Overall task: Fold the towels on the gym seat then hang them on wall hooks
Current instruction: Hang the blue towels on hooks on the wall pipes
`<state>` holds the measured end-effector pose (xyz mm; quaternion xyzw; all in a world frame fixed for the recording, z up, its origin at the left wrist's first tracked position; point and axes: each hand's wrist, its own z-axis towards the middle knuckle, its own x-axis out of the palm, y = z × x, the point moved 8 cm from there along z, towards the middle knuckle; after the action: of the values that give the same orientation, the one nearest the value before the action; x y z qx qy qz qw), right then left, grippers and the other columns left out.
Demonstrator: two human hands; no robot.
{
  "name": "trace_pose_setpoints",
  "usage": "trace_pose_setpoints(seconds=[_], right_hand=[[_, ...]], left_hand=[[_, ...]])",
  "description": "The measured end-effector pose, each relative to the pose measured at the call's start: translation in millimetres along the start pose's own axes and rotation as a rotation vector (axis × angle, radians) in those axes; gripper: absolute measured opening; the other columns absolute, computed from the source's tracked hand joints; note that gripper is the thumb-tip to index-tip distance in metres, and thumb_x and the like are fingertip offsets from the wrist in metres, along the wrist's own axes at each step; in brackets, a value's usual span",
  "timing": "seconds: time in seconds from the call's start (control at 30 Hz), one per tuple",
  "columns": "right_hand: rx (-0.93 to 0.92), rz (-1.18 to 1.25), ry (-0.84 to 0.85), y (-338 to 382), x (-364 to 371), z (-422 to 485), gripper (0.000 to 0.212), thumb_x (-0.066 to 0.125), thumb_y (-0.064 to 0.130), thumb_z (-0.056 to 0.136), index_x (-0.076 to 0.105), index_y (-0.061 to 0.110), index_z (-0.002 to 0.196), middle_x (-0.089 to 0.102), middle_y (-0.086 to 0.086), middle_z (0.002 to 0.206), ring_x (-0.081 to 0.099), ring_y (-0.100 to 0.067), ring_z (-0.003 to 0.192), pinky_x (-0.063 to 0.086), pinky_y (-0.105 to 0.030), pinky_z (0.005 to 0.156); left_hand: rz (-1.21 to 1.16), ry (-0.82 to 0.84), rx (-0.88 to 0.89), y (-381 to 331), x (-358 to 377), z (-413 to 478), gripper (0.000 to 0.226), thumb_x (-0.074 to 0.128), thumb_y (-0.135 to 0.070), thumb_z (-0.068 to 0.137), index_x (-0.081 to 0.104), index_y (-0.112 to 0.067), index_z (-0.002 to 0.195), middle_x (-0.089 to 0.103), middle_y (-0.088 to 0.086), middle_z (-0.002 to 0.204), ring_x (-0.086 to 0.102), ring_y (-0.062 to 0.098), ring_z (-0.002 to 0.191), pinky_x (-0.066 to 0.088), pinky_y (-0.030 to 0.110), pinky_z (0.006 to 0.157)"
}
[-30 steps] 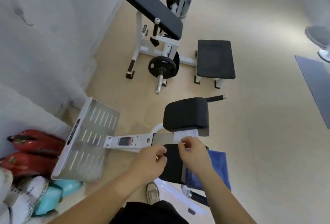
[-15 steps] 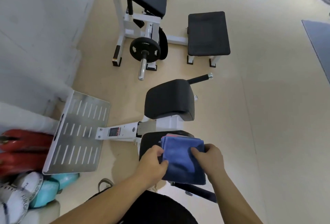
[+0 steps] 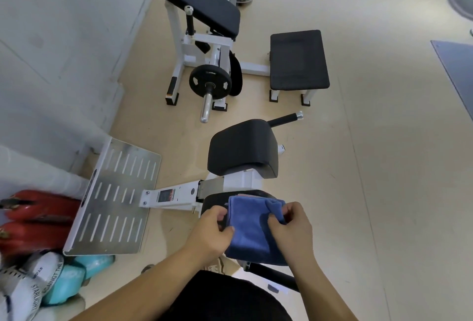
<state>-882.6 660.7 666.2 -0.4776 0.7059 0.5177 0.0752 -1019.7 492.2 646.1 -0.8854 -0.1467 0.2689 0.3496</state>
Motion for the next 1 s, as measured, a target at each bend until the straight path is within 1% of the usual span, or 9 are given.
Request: trace_pose_setpoints(seconds=[0.17,0.27,0.33,0.43,0.53,0.6,0.73,0.87,1.0], right_hand=[[0.096,0.192,0.179,4.7,6.0,-4.3,0.012,0.068,0.022,0.095,0.066,0.02,0.106,0.072,-0.003,0.097,0.068,-0.02,0.088,0.054,-0.032,0.075],[-0.098,0.213,0.391,50.5,13.3,-17.6,0.007,0.07,0.018,0.091,0.071,0.021,0.097,0.073,-0.006,0.09,0.07,-0.027,0.087,0.06,-0.041,0.08],[-0.217,0.162,0.543,85.1,24.2,-28.9,0.005,0.07,0.018,0.089,0.071,0.018,0.094,0.07,-0.01,0.088,0.067,-0.029,0.082,0.058,-0.042,0.079],[-0.329,0.101,0.688,131.2,40.5,-41.2,0.007,0.071,0.018,0.092,0.07,0.011,0.095,0.069,-0.018,0.089,0.065,-0.031,0.079,0.057,-0.044,0.078],[-0.406,0.075,0.722,171.8,57.2,-46.8,0.007,0.075,0.023,0.087,0.072,0.018,0.091,0.07,-0.019,0.091,0.066,-0.025,0.077,0.058,-0.049,0.08],[-0.464,0.032,0.727,197.8,74.0,-49.0,0.015,0.079,0.029,0.079,0.072,0.019,0.087,0.069,-0.018,0.086,0.063,-0.018,0.074,0.057,-0.053,0.077],[-0.57,-0.005,0.833,251.0,119.6,-64.4,0.014,0.085,0.02,0.079,0.074,0.018,0.087,0.072,-0.013,0.082,0.066,-0.014,0.072,0.058,-0.043,0.073],[-0.615,-0.072,0.985,302.5,168.1,-87.9,0.014,0.083,0.02,0.085,0.073,0.013,0.091,0.074,-0.009,0.08,0.067,-0.017,0.075,0.055,-0.036,0.073],[-0.611,-0.144,1.004,313.2,190.8,-89.2,0.032,0.082,0.034,0.08,0.068,0.009,0.095,0.068,-0.024,0.088,0.059,-0.021,0.075,0.049,-0.042,0.072]], left_hand=[[0.077,-0.049,0.026,-7.7,-6.8,-1.0,0.06,0.073,-0.02,0.091,0.044,-0.029,0.143,0.05,-0.007,0.145,0.054,0.014,0.126,0.047,0.027,0.106],[0.169,0.027,0.262,-38.7,-22.2,-10.3,0.102,0.08,-0.023,0.082,0.015,-0.04,0.159,0.008,-0.025,0.164,0.015,-0.008,0.146,0.02,0.009,0.113],[0.149,0.125,0.356,-55.1,-38.0,-19.2,0.112,0.083,-0.022,0.076,0.012,-0.048,0.159,0.015,-0.029,0.162,0.018,-0.025,0.138,0.024,-0.004,0.102],[0.065,0.151,0.302,-60.4,-76.8,-33.3,0.093,0.085,-0.022,0.073,0.036,-0.052,0.146,0.053,-0.029,0.131,0.053,-0.014,0.117,0.049,0.006,0.088],[0.062,0.1,0.275,-59.7,-123.3,-47.9,0.043,0.086,-0.03,0.072,0.066,-0.033,0.11,0.071,-0.011,0.099,0.069,0.006,0.091,0.061,0.029,0.081],[0.076,0.033,0.251,-53.3,-155.0,-58.2,0.027,0.082,-0.037,0.076,0.065,-0.02,0.087,0.065,-0.003,0.08,0.064,0.008,0.075,0.057,0.032,0.074],[0.042,-0.14,0.237,-35.8,-217.9,-82.8,0.024,0.068,-0.048,0.069,0.061,-0.026,0.074,0.064,-0.008,0.089,0.064,0.012,0.09,0.054,0.039,0.089],[-0.036,-0.263,0.256,-21.9,-270.5,-97.9,0.021,0.072,-0.031,0.084,0.058,-0.019,0.073,0.055,-0.014,0.068,0.053,-0.001,0.068,0.042,0.018,0.069],[-0.097,-0.242,0.193,-3.5,-282.1,-87.9,0.027,0.069,-0.032,0.089,0.052,-0.018,0.075,0.046,-0.009,0.064,0.045,0.007,0.06,0.038,0.026,0.063]])
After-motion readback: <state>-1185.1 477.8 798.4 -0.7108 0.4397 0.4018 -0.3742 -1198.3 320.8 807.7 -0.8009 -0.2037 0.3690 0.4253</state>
